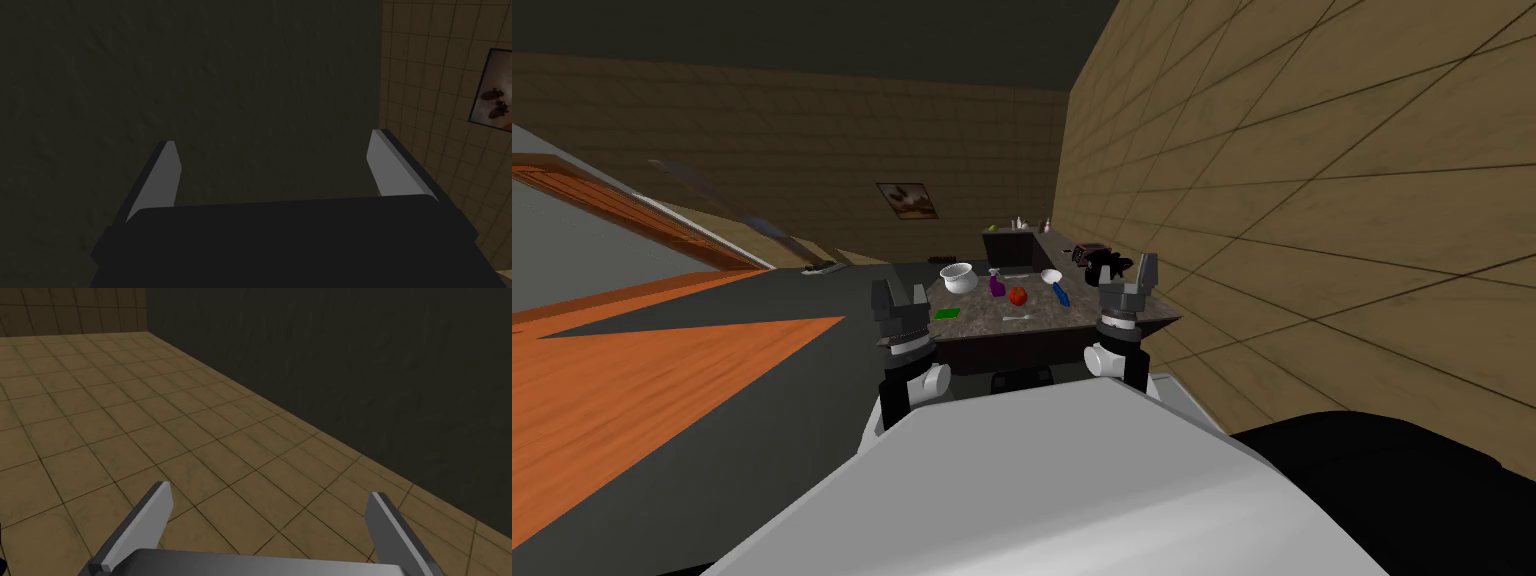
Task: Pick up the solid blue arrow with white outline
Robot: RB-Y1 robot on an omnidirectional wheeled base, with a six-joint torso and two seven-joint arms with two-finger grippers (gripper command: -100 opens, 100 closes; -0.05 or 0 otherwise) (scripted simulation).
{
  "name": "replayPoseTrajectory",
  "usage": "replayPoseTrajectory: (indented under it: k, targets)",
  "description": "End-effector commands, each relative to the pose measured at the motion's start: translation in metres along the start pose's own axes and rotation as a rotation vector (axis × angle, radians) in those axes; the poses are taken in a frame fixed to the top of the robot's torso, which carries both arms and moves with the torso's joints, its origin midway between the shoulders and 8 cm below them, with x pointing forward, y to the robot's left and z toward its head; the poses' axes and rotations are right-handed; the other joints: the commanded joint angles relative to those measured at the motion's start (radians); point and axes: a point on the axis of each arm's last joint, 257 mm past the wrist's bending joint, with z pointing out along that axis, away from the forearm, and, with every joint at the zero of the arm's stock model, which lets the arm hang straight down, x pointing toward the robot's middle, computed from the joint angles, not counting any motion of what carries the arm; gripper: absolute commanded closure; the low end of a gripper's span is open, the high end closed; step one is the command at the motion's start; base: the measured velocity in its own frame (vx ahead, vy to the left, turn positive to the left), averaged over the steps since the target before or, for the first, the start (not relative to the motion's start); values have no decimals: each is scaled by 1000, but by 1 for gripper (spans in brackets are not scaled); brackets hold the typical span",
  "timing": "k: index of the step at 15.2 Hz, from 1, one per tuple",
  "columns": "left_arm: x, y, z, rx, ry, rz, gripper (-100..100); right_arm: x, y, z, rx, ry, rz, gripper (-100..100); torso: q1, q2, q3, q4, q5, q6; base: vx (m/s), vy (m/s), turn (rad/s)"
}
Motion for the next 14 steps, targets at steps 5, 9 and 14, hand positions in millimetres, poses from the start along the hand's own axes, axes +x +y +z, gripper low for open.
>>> replayPoseTrajectory:
  k: [5,9,14]
  targets:
    - [0,0,0,0,0,0,0,12,-18,-11,46,104,-43,-100,-1,0,0,0,0,0,-5,-6,64]
    - [0,0,0,0,0,0,0,21,-37,-25,96,197,-87,-100,-1,1,0,0,0,0,-8,-11,88]
    - [0,0,0,0,0,0,0,25,-61,-46,162,291,-139,-100,-1,0,0,0,0,0,-7,-9,68]
